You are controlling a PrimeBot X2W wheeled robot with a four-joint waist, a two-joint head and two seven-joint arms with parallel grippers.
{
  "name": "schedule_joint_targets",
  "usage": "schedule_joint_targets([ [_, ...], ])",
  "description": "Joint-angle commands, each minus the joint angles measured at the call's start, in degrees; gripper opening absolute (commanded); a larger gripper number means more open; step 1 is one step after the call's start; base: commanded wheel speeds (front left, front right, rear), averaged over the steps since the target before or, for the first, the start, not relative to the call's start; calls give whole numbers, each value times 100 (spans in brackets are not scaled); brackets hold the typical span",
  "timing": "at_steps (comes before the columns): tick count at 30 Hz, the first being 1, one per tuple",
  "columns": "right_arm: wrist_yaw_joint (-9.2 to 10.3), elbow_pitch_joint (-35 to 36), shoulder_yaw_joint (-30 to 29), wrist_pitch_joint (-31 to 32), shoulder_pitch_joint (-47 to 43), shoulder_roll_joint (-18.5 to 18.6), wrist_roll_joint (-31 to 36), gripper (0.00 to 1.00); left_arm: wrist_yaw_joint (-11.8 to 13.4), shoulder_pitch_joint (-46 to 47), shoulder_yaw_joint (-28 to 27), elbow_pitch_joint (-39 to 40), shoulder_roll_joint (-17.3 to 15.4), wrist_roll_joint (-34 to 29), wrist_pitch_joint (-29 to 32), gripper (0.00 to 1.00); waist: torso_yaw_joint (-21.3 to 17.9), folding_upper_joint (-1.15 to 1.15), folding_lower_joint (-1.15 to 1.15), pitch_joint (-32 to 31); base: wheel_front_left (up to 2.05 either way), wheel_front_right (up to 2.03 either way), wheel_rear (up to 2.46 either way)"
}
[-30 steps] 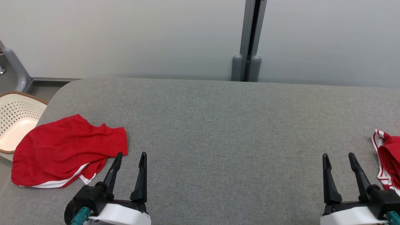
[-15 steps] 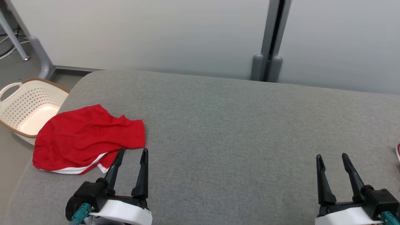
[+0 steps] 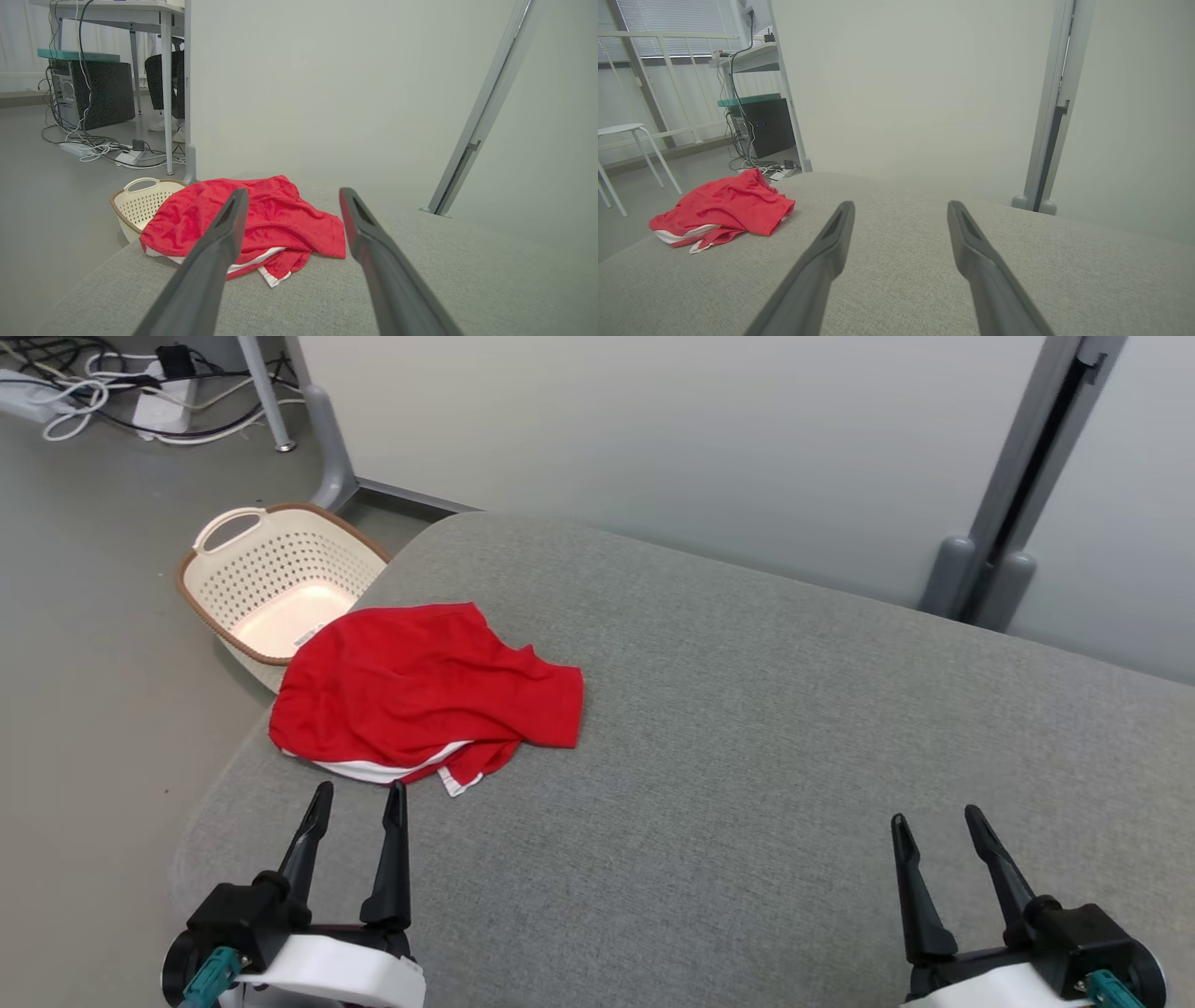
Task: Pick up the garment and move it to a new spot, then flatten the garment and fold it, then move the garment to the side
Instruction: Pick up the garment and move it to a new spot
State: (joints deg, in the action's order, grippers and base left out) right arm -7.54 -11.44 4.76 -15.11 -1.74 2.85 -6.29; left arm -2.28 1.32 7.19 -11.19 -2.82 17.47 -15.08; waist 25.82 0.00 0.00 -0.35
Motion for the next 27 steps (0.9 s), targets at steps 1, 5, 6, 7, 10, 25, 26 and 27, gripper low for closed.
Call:
schedule_joint_targets([
  [1, 10, -15, 36, -4, 22, 9, -25, 100, 8, -61, -49, 5, -16, -57, -10, 100, 191, 0, 0, -45, 0, 0, 0],
  [5, 10, -124, 210, -5, 135, 11, -56, 100, 5, -116, -156, 79, -15, -94, -10, 100, 266, 0, 0, 16, 0, 0, 0],
  [6, 10, -171, 241, -4, 156, 11, -54, 100, 14, -142, -166, 86, -15, -91, -10, 100, 278, 0, 0, 27, 0, 0, 0],
  [7, 10, -204, 265, -5, 181, 10, -45, 100, 28, -169, -181, 97, -16, -82, -10, 100, 288, 0, 0, 37, 0, 0, 0],
  [10, 10, -270, 339, -5, 270, 10, -52, 100, 57, -200, -208, 121, -19, -61, -10, 100, 308, 0, 0, 65, 0, 0, 0],
  [25, 10, -44, -93, -5, 339, 11, 300, 100, -129, 417, -653, -422, -47, -333, -10, 100, 126, 0, 0, 474, 0, 0, 0],
  [26, 10, -3, -159, -5, 381, 14, 376, 100, -160, 523, -701, -537, -77, -356, -10, 100, 90, 0, 0, 553, 0, 0, 0],
  [27, 10, 28, -210, -4, 417, 12, 442, 100, -187, 638, -755, -655, -122, -373, -10, 100, 50, 0, 0, 644, 0, 0, 0],
])
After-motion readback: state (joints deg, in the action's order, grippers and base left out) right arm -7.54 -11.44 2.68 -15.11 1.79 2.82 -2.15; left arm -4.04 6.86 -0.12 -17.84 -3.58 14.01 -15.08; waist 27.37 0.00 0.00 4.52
